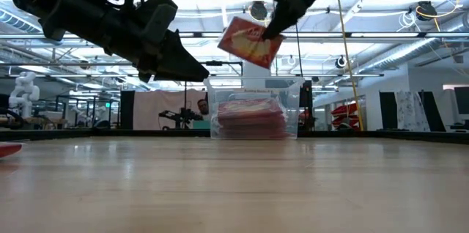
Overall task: Sort popcorn bags into baskets
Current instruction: Put the popcorn bags into the transparent bin
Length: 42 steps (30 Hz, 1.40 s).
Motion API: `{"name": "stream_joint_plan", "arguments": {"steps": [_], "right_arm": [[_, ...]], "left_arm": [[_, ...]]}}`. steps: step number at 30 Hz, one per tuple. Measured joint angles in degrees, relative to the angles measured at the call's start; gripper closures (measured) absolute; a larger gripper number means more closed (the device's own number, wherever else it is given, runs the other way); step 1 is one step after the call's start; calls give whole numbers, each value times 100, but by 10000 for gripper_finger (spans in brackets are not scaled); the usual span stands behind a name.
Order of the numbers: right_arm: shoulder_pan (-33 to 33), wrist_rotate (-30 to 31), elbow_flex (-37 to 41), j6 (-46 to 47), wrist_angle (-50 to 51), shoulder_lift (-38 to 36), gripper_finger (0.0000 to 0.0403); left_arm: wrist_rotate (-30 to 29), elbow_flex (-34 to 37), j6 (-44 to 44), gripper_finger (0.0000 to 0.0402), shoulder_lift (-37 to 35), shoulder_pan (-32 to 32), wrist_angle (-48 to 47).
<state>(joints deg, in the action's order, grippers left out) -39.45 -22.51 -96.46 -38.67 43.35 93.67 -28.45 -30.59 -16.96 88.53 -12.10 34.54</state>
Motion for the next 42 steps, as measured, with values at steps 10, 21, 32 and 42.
{"name": "stream_joint_plan", "arguments": {"steps": [10, 21, 32, 42], "right_arm": [[-142, 430, -141, -841, 169, 781, 388], [-145, 422, -141, -1067, 399, 903, 387], [-14, 703, 303, -1519, -133, 902, 322], [181, 1217, 500, -1117, -999, 821, 244]], "left_arm": [[0, 0, 34, 286, 0, 1, -13], [2, 0, 49, 286, 0, 2, -44], [4, 0, 15, 286, -2, -63, -43], [7, 0, 139, 286, -2, -79, -64]]}}
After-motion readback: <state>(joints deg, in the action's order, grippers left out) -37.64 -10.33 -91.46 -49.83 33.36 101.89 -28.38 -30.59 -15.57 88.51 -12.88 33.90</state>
